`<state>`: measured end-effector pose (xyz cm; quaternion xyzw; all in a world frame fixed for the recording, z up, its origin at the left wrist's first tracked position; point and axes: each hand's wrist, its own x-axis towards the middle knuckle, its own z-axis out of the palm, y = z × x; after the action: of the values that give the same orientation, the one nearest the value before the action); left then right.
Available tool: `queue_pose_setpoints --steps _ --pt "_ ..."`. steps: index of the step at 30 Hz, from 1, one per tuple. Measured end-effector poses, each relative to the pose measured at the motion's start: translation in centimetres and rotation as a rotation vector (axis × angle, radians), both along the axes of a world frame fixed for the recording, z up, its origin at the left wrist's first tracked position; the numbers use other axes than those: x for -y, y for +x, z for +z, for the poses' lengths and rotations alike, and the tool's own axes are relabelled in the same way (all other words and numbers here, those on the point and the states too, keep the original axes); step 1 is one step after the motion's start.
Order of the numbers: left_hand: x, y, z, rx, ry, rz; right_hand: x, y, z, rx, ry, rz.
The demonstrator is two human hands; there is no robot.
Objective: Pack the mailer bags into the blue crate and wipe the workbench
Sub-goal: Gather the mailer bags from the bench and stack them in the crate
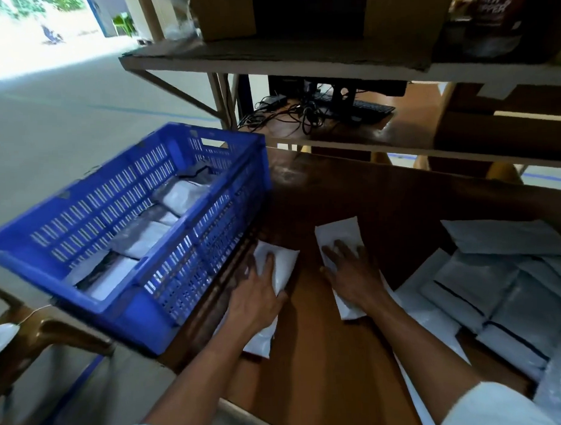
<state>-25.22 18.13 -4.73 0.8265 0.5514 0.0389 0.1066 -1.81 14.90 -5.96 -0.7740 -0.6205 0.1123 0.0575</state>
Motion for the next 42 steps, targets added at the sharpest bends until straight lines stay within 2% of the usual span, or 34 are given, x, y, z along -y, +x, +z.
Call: queue_pose_setpoints --steps 3,4,6,9,12,15,19,22,25,31,34,36,39,42 --pt "0.4 -0.1 1.8 0.036 -0.016 0.01 -1.2 -0.9 0.3 0.048 0.002 0.057" --pt "0.5 -0.2 2.9 0.081 -0.002 0.026 -1.7 -1.0 0.4 -0.009 0.031 0.058" --pt "0.5 -0.4 6.3 0.153 0.04 0.054 -2.6 -1.3 1.2 -0.26 0.156 0.006" --pt "0.0 -1.0 13.3 0.227 0.237 0.077 -5.0 -2.8 5.4 -0.463 0.373 0.042" --pt "-1.8 -3.4 19.3 0.308 0.387 0.169 -8.0 -6.5 11.0 -0.481 0.653 0.278" --pt "-4.2 -7.9 22.2 0.189 0.516 0.315 -10.0 -11.9 16.7 -0.533 0.77 0.403" --pt "-7.5 -15.0 19.9 0.166 0.351 0.585 -13.5 -18.7 19.1 -0.416 0.77 0.617" --pt "-9.0 -18.5 16.6 0.06 0.249 0.653 -16.4 -22.7 19.0 -0.37 0.664 0.708" --pt "-10.2 -20.5 15.0 0.069 0.113 0.735 -18.9 -25.9 19.2 -0.337 0.539 0.761" --pt "-13.6 -21.9 15.1 -0.122 -0.107 0.696 -23.6 -29.7 17.1 -0.05 0.254 0.88" --pt "-15.0 -22.5 14.0 -0.287 -0.163 0.668 -25.3 -31.0 15.5 0.09 0.171 0.926" --pt "-15.0 -21.8 13.7 -0.353 -0.208 0.625 -26.1 -31.9 13.9 0.172 0.018 1.013" --pt "-14.7 -21.0 12.7 -0.472 -0.388 0.6 -26.6 -32.0 11.9 0.379 -0.402 1.182" --pt "-14.6 -21.0 12.5 -0.571 -0.522 0.606 -27.2 -32.0 11.6 0.441 -0.552 1.144"
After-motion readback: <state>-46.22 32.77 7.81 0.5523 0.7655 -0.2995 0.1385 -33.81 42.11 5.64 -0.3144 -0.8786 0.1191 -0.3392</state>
